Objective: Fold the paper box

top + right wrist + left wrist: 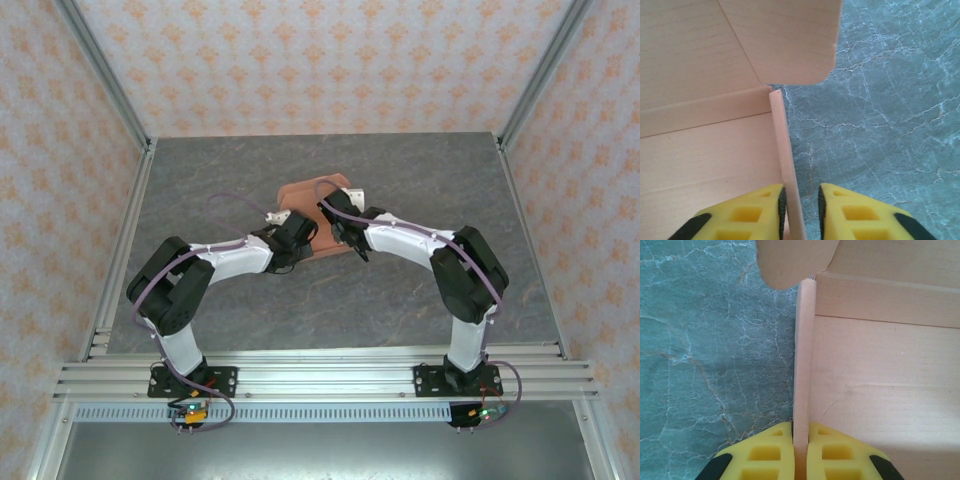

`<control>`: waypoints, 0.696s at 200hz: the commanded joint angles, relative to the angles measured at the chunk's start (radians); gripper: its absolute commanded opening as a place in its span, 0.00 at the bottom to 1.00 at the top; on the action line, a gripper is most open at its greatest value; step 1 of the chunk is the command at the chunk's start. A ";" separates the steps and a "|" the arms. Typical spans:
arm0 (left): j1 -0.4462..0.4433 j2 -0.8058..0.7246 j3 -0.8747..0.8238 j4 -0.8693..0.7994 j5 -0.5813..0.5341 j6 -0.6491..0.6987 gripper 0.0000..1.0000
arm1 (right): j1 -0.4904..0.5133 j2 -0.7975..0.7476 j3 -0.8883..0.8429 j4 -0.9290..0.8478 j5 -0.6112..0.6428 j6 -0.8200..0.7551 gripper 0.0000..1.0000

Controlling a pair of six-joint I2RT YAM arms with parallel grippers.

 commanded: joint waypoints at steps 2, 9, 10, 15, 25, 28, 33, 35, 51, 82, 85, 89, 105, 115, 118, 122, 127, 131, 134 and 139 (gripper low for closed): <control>-0.005 0.007 0.031 -0.024 -0.033 -0.003 0.00 | -0.008 0.023 0.004 0.005 -0.031 0.004 0.21; -0.005 0.009 0.031 -0.024 -0.034 -0.003 0.00 | -0.007 0.031 0.004 0.007 -0.038 0.001 0.20; -0.005 0.009 0.031 -0.024 -0.033 -0.003 0.00 | -0.007 0.032 0.003 0.007 -0.038 0.001 0.20; -0.005 0.009 0.031 -0.026 -0.034 -0.003 0.00 | -0.007 0.037 0.003 0.009 -0.039 0.003 0.19; -0.006 0.011 0.033 -0.026 -0.033 -0.003 0.00 | -0.008 0.050 -0.001 0.013 -0.040 0.000 0.18; -0.005 0.012 0.033 -0.027 -0.035 -0.004 0.00 | -0.008 0.055 -0.002 0.013 -0.039 0.002 0.17; -0.006 0.012 0.033 -0.027 -0.034 -0.003 0.00 | -0.008 0.061 -0.004 0.015 -0.035 0.001 0.16; -0.005 0.013 0.033 -0.027 -0.035 -0.003 0.00 | -0.007 0.065 -0.004 0.015 -0.033 0.001 0.16; -0.005 0.013 0.035 -0.028 -0.036 -0.001 0.00 | -0.008 0.078 -0.016 0.021 -0.026 0.003 0.15; -0.005 0.017 0.041 -0.036 -0.038 0.002 0.00 | -0.006 0.086 -0.037 0.026 0.010 0.003 0.13; -0.005 0.016 0.042 -0.036 -0.038 0.003 0.00 | -0.006 0.087 -0.038 0.025 0.015 0.002 0.13; -0.005 0.017 0.042 -0.037 -0.038 0.004 0.00 | -0.006 0.088 -0.041 0.026 0.020 0.001 0.13; -0.005 0.018 0.046 -0.035 -0.034 0.002 0.00 | -0.006 0.095 -0.041 0.022 0.033 -0.002 0.14; -0.005 0.018 0.048 -0.035 -0.031 0.005 0.00 | -0.006 0.094 -0.043 0.025 0.032 0.003 0.16; -0.006 0.017 0.048 -0.035 -0.031 0.005 0.00 | -0.006 0.093 -0.044 0.026 0.029 0.003 0.17; -0.006 0.017 0.049 -0.034 -0.029 0.006 0.00 | -0.005 0.091 -0.046 0.027 0.026 0.006 0.18; -0.007 0.014 0.048 -0.033 -0.028 0.007 0.00 | -0.006 0.088 -0.048 0.031 0.022 0.008 0.18; -0.007 0.012 0.047 -0.032 -0.027 0.009 0.00 | -0.006 0.083 -0.050 0.034 0.018 0.008 0.18; -0.007 0.010 0.047 -0.030 -0.027 0.010 0.00 | -0.006 0.081 -0.052 0.037 0.016 0.011 0.19; -0.007 0.006 0.044 -0.026 -0.026 0.011 0.00 | -0.006 0.077 -0.055 0.045 0.015 0.010 0.19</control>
